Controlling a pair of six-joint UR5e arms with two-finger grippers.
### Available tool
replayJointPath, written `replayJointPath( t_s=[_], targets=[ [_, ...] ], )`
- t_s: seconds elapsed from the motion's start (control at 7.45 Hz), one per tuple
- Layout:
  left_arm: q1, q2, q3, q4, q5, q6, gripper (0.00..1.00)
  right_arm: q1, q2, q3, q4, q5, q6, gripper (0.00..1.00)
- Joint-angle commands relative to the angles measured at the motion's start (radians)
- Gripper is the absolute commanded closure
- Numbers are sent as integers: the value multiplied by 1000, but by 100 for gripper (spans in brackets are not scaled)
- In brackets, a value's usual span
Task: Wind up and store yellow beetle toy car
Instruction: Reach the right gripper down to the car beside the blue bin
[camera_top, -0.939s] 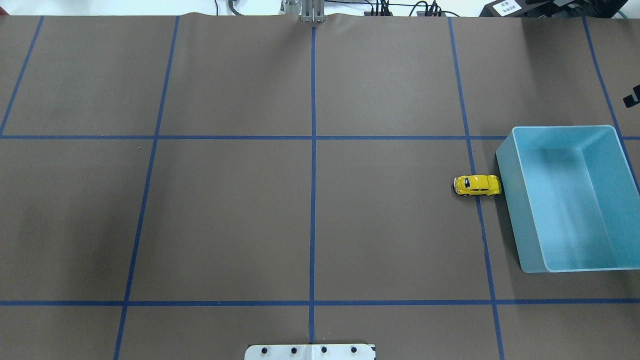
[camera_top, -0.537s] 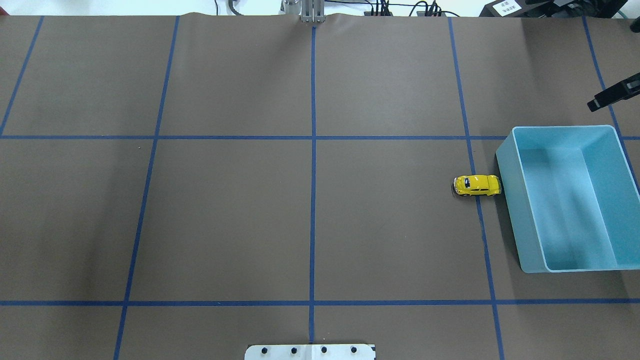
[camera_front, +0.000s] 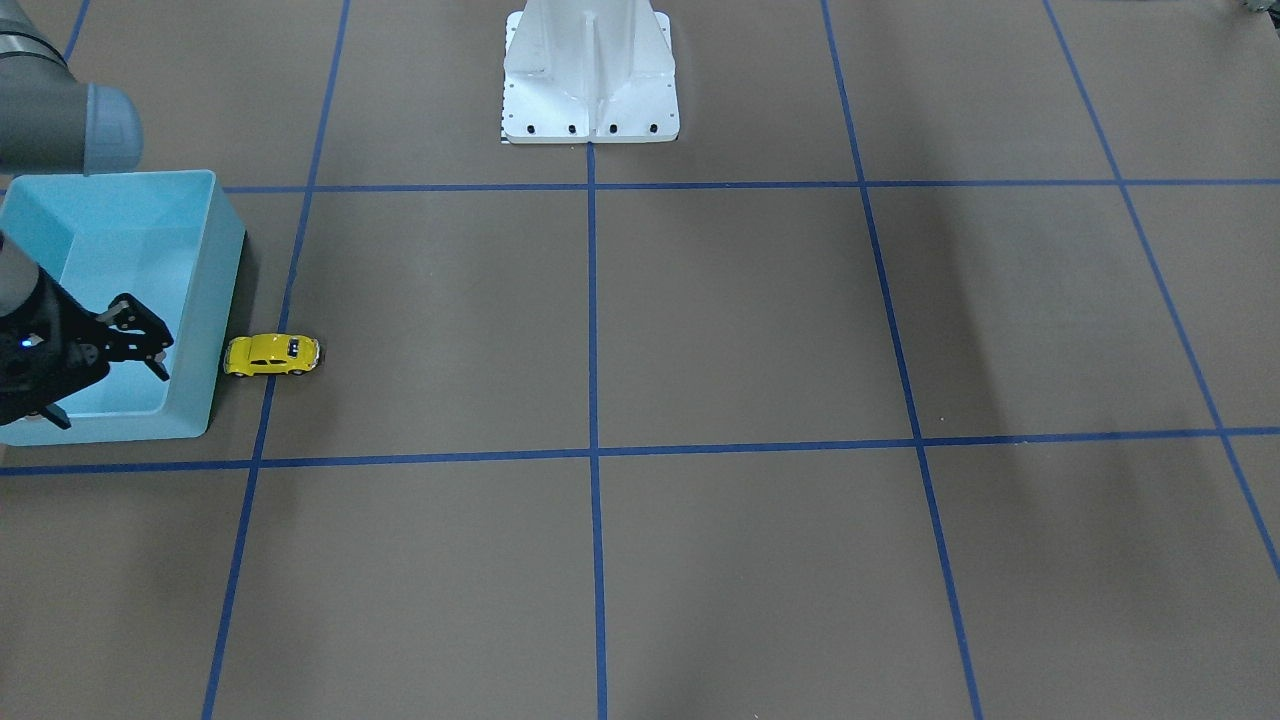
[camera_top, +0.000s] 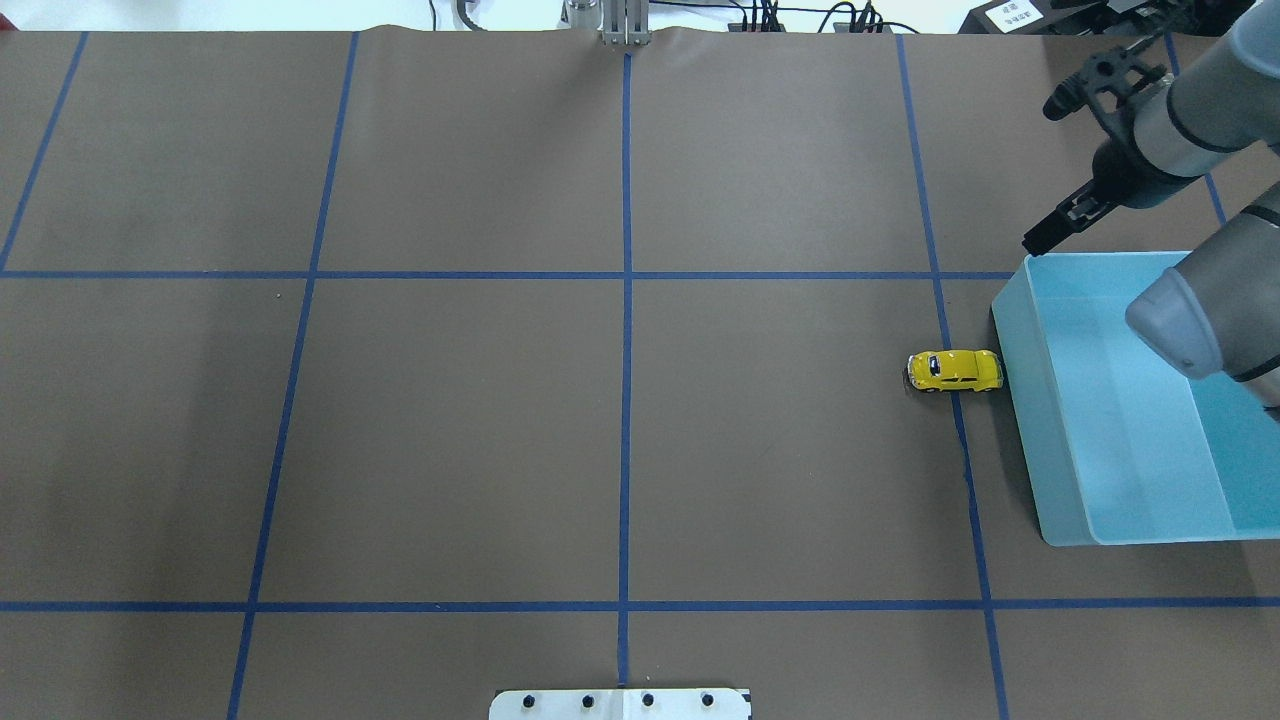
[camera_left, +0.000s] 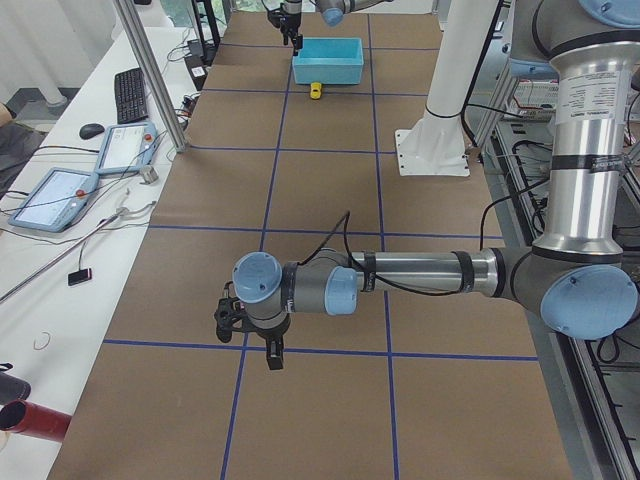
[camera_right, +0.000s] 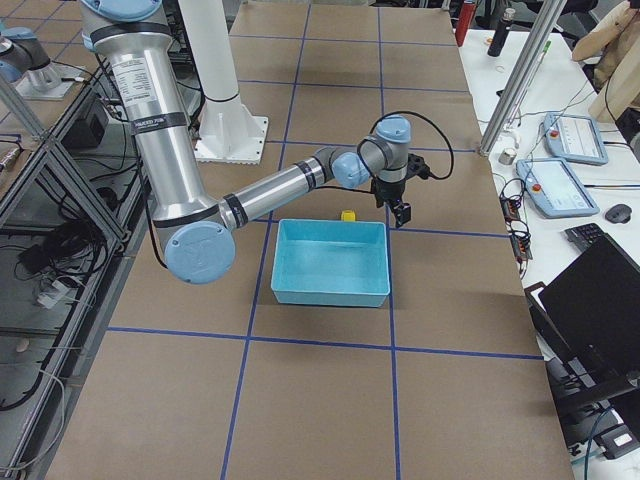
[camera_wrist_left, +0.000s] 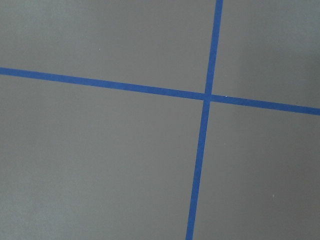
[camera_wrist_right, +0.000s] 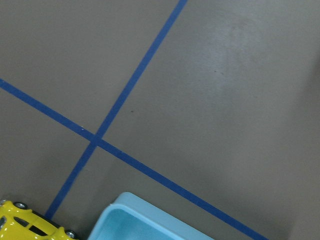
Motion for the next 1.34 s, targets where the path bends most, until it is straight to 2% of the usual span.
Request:
replayJointPath(
  t_s=[0.0,0.13,0.27,0.54,0.67,0.8,0.94,1.07,1.21],
  targets=[
    [2,-1,-1,-2,-1,-8,0,-44,63,30,-104,1,-107,0],
    [2,-4,-3,-2,-3,-23,0,-82,66,99,-212,1,-162,0],
    [3,-6,-6,-2,0,-100,0,-116,58,118,-228,1,-228,0],
    [2,-1,-9,-2,0,-101,0,-228,58,136,-223,-13,-297,0],
    [2,0,-6,-9,9,-98,0,-291,57,130,-221,-49,-360,0],
    [2,-1,-6,-6,9,-112,0,-320,49,129,-218,-141,-415,0],
    [3,-1,-9,-1,2,-113,0,-333,37,103,-216,-165,-519,0],
    [3,-3,-4,-5,2,-113,0,-331,41,112,-216,-166,-550,0],
    [3,-3,-6,-6,2,-113,0,-331,34,112,-216,-215,-549,0]
  ],
)
